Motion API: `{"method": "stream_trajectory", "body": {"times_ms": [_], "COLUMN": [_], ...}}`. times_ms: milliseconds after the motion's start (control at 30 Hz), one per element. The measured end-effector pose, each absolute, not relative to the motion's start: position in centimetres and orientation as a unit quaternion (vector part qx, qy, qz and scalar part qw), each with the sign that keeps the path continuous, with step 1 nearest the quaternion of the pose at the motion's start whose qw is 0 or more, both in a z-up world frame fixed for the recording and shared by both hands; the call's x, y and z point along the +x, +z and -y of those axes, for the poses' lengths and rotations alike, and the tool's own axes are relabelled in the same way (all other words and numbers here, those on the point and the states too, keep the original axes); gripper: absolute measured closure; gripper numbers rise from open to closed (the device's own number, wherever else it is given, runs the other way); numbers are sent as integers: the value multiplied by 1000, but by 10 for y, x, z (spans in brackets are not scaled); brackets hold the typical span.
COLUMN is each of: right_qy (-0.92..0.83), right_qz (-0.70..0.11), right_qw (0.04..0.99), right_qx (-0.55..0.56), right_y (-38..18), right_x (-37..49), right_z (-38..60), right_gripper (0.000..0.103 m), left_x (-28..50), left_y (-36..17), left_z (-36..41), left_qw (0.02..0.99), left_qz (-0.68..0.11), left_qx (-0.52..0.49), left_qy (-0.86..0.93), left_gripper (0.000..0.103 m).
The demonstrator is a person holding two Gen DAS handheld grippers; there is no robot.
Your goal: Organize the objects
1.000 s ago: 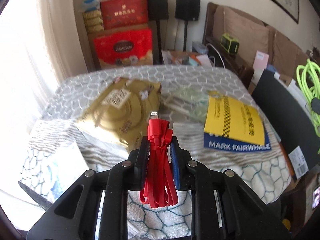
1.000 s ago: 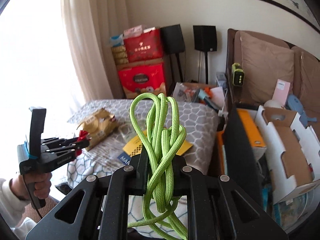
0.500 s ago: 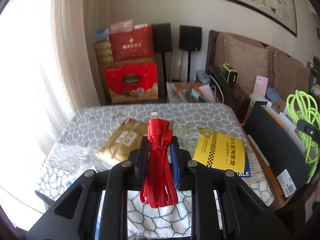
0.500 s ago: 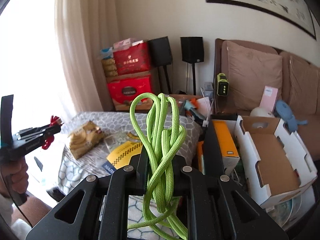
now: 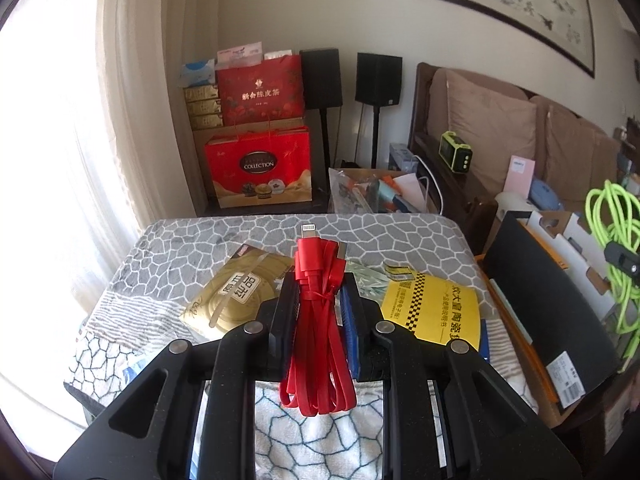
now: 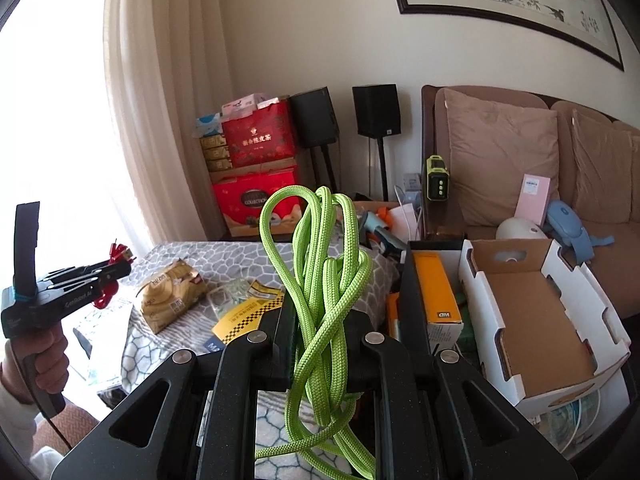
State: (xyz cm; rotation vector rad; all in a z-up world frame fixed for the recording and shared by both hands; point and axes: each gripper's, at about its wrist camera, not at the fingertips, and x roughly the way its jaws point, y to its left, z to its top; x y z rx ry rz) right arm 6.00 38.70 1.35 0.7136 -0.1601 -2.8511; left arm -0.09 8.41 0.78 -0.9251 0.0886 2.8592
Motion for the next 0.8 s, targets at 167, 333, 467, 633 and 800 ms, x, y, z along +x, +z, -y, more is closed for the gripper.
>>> {"method": "stream_trajectory", "body": {"times_ms": [167, 333, 467, 633, 800], "right_qy": [-964, -965, -966, -966, -967], "right_qz": [64, 73, 77, 85, 92], "right_qw": [92, 81, 77, 73, 64], "right_qx": [240, 237, 234, 232, 227], "right_y": [15, 18, 19, 20, 22], "right_x": [59, 61, 63, 65, 68], "right_z": [-399, -414, -422, -432, -443], "right_gripper": [88, 88, 88, 88, 88], "left_x": [-2, -7, -8, -10, -14], "left_y": [13, 21, 24, 27, 30], "left_z": [-85, -78, -79, -78, -78], "left_qw": [76, 79, 76, 65, 63], "left_qz": [-25, -3, -10, -15, -11], "left_qx": [-308, -309, -303, -294, -292], "left_qy": [948, 948, 950, 953, 954], "left_gripper": [84, 84, 84, 84, 84]}}
